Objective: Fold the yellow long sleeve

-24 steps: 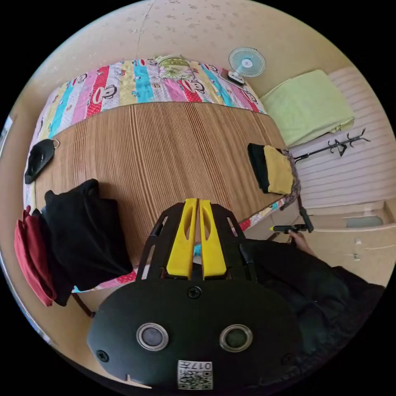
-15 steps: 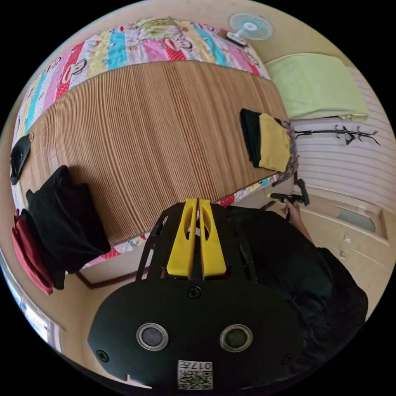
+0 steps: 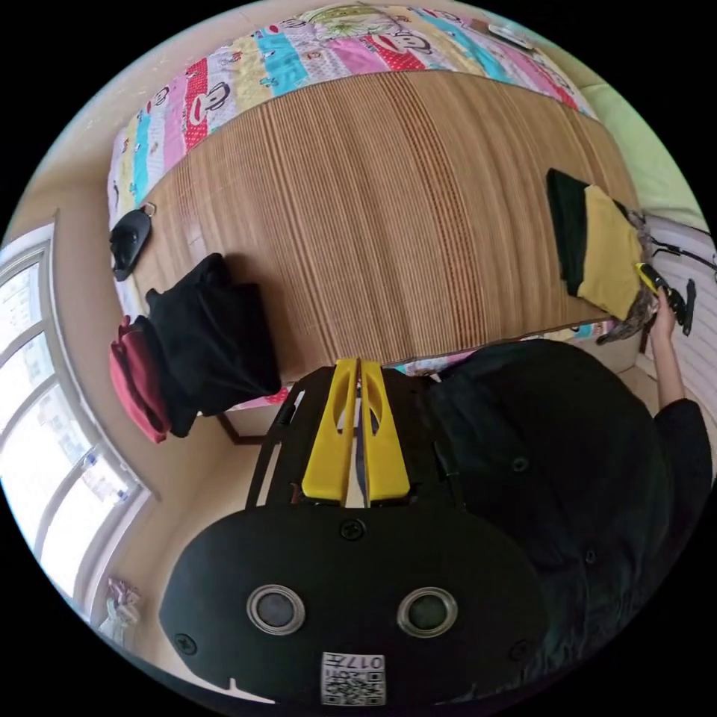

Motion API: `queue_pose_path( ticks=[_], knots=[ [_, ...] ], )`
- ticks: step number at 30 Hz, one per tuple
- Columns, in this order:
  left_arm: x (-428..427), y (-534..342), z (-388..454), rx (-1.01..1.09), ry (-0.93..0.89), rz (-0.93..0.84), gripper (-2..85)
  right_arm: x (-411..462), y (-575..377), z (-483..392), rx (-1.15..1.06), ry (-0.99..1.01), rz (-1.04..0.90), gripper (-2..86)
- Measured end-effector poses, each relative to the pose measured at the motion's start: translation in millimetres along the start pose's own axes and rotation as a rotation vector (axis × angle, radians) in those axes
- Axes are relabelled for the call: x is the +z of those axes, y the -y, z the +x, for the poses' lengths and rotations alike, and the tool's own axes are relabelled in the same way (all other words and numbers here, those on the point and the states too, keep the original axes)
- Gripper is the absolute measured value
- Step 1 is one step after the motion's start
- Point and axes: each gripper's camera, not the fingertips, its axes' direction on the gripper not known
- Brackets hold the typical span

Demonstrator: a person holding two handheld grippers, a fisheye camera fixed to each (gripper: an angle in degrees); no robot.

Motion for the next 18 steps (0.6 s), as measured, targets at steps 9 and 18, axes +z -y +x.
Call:
queue_pose_path(
  ticks=[9,18],
  knots=[
    [24.4,3.1,-32.7,-0.125,-0.309,0.098,-0.6,66.7,-62.3,-40.7,-0.053,-0.307,-0.046,3.1],
    [77.7,-8.8,-67.3,-0.161,-0.430,0.186,-0.5,5.8,-184.0,74.6,0.202,0.686,0.316,0.7]
  ],
)
